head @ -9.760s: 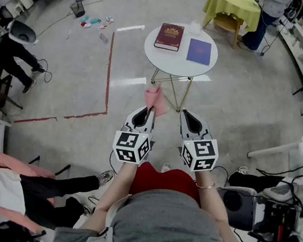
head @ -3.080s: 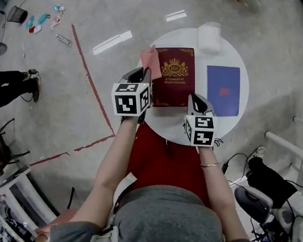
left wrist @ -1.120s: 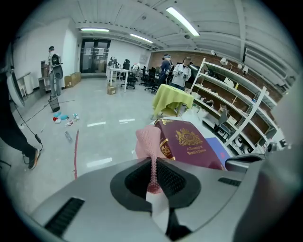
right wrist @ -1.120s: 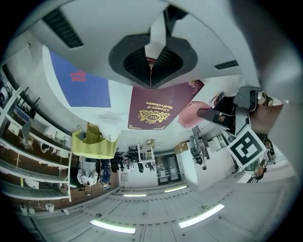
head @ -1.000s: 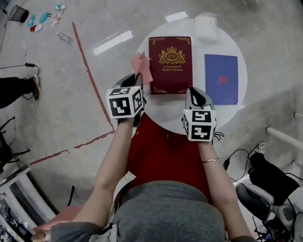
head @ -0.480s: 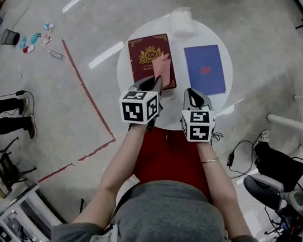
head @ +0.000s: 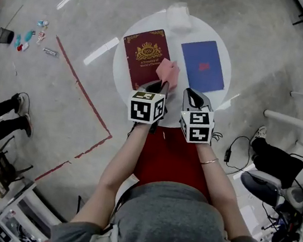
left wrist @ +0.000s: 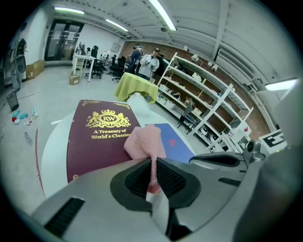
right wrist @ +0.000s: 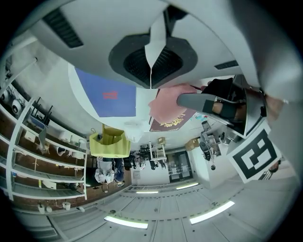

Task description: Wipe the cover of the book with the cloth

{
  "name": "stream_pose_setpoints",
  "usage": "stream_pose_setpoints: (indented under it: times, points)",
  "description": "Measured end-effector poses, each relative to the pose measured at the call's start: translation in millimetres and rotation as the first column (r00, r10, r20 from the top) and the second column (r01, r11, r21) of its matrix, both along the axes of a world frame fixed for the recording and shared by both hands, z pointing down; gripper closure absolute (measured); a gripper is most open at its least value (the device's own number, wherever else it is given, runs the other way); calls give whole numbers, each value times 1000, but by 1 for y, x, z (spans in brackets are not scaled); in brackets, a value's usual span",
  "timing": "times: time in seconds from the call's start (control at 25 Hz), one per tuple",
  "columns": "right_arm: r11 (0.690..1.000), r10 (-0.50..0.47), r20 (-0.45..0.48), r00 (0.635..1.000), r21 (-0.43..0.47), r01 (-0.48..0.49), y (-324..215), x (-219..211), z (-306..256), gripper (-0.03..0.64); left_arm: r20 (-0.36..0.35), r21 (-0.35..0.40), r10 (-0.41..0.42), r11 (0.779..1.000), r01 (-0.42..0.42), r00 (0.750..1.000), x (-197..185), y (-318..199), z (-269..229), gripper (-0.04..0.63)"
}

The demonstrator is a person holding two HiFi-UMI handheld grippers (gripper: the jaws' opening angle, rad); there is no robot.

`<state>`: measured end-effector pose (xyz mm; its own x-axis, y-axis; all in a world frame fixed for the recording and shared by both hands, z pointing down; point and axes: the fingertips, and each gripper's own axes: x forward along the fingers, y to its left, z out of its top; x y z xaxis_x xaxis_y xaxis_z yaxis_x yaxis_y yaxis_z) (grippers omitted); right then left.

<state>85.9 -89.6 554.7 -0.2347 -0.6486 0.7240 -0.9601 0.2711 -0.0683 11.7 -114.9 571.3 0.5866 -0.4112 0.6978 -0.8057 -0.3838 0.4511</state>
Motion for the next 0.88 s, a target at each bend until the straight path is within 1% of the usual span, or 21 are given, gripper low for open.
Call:
stream_pose_setpoints:
  times: [0.2,0.36,0.64,0.88]
  points:
    - [999,-54,-2,999,-9,54,-3,-21,6,588,13,-29,-50,998,50,999,-28,9,11,561]
    - [994,-107,-6,994,-16,107,-9,-40,10,588,16,-42,-110,993,111,994,-56,13,13,561]
    - [983,-183,-20,983,-27,182,-21,-67,17,588,26,-61,-228,971,230,973,-104,18,17,561]
    - [977,-210,-37,977,-42,208,-29,-79,22,588,32,-67,-287,955,289,957,-133,18,19,561]
